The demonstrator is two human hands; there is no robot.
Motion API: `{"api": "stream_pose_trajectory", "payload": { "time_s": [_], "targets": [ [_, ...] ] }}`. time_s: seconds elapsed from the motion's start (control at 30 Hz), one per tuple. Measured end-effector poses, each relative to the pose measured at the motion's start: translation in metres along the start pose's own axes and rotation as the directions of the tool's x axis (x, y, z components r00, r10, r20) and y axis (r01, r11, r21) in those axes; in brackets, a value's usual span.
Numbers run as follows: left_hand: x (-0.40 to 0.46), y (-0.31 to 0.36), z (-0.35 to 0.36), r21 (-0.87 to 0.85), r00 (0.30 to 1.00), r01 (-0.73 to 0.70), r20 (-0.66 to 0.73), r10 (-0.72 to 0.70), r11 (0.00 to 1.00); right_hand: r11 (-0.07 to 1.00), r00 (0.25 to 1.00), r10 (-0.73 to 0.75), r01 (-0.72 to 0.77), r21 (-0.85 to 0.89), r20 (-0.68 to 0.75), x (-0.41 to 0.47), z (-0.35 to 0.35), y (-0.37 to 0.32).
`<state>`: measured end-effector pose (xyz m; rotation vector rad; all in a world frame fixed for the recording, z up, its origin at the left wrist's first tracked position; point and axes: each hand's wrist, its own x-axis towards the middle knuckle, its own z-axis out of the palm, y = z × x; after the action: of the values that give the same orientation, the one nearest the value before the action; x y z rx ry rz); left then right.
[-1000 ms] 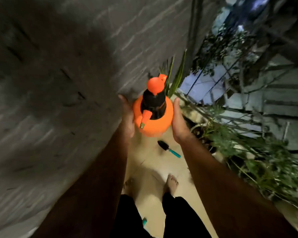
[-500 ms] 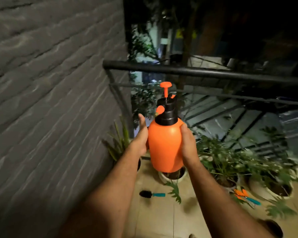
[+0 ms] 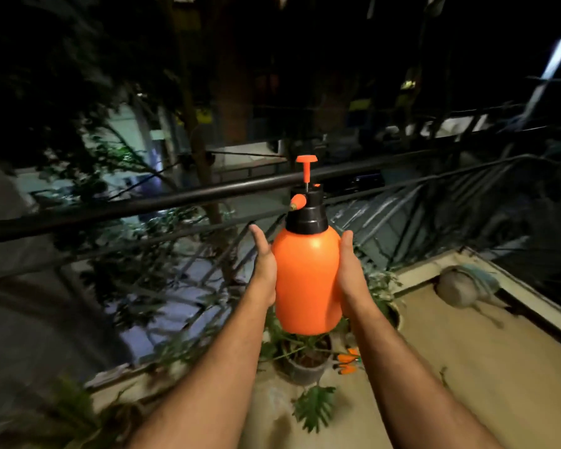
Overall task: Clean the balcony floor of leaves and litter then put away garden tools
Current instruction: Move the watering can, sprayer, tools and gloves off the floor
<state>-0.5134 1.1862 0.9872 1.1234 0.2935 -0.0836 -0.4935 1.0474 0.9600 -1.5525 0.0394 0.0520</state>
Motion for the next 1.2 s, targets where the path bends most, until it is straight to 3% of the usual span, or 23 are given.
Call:
{"api": "stream_pose_trajectory", "payload": {
  "time_s": [0.1,0.33,0.47,0.6,0.83,1.2],
  "targets": [
    [0.032,-0.014,0.064,-0.046,0.999,-0.005,0.049,0.007,0.999,0.998,0.998,-0.057,0.056,-0.033,-0.028,0.021,-0.066,-0.014],
    [0.084,-0.040,0.180,0.065,0.967,0.074,0.239,-0.087,0.995,0.974,0.965,-0.197,0.173,-0.143,-0.175,0.041,-0.184,-0.024],
    [0.104,-0.058,0.230,0.162,0.926,0.116,0.340,-0.166,0.980,0.980,0.897,-0.199,0.171,-0.105,-0.396,0.050,-0.223,-0.017],
    [0.120,-0.068,0.260,0.271,0.855,0.093,0.472,-0.217,0.958,0.983,0.845,-0.176,0.176,-0.050,-0.504,0.061,-0.250,-0.018],
    [0.147,-0.122,0.309,0.423,0.836,-0.018,0.503,-0.218,0.906,0.988,0.717,-0.137,0.150,-0.040,-0.684,0.064,-0.300,-0.024],
    [0.130,-0.191,0.425,0.435,0.635,-0.044,0.707,-0.311,0.899,0.979,0.578,-0.068,0.197,0.058,-0.813,0.035,-0.412,0.001]
  ]
}}
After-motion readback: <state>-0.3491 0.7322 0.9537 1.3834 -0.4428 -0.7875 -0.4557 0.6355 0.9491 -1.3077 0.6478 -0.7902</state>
